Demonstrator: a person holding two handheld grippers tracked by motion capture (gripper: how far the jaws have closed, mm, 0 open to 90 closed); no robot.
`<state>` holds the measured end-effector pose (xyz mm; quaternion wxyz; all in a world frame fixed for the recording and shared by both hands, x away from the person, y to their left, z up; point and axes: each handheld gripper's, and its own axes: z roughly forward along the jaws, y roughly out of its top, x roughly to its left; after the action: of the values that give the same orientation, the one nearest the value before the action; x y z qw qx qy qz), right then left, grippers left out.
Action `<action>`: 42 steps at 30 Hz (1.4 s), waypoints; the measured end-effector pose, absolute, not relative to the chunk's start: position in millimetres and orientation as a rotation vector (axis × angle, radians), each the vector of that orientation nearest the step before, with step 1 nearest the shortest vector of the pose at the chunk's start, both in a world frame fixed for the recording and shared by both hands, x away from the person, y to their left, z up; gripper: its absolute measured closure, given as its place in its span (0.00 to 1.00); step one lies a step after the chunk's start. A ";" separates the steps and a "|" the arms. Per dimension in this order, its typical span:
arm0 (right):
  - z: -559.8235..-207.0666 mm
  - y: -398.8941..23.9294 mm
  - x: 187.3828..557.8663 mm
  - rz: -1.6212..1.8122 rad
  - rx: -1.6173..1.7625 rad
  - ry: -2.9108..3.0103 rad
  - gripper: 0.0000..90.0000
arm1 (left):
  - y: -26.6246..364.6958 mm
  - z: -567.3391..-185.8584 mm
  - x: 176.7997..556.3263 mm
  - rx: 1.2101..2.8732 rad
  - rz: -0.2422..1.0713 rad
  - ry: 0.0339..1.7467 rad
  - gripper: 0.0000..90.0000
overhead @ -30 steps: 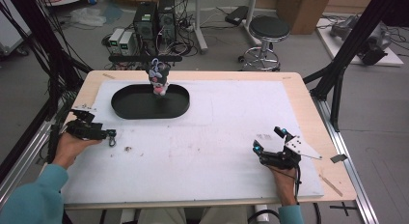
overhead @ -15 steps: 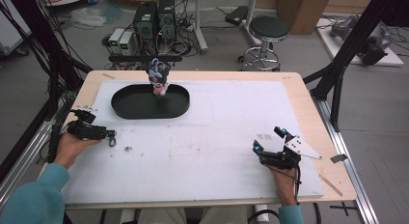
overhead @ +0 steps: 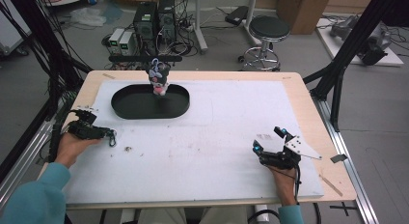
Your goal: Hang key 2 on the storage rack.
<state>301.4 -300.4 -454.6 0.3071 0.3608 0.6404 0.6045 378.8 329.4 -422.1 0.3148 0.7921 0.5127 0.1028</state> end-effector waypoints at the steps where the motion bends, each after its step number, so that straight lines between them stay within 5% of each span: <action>1: -454.6 -300.4 301.4 1.599 0.954 1.694 0.01 | 329.4 -422.0 378.9 2.092 0.267 1.347 0.81; 14: -454.5 -300.4 301.6 1.596 0.951 1.693 0.01 | 328.2 -420.6 377.4 2.093 0.266 1.316 0.95; 42: -454.4 -300.2 301.2 1.596 0.955 1.694 0.01 | 325.3 -405.6 370.7 2.061 0.319 1.241 0.98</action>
<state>301.2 -300.2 -454.4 0.3080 0.3613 0.6406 0.6035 370.7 325.3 -405.6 0.3498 0.7956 0.4789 0.1232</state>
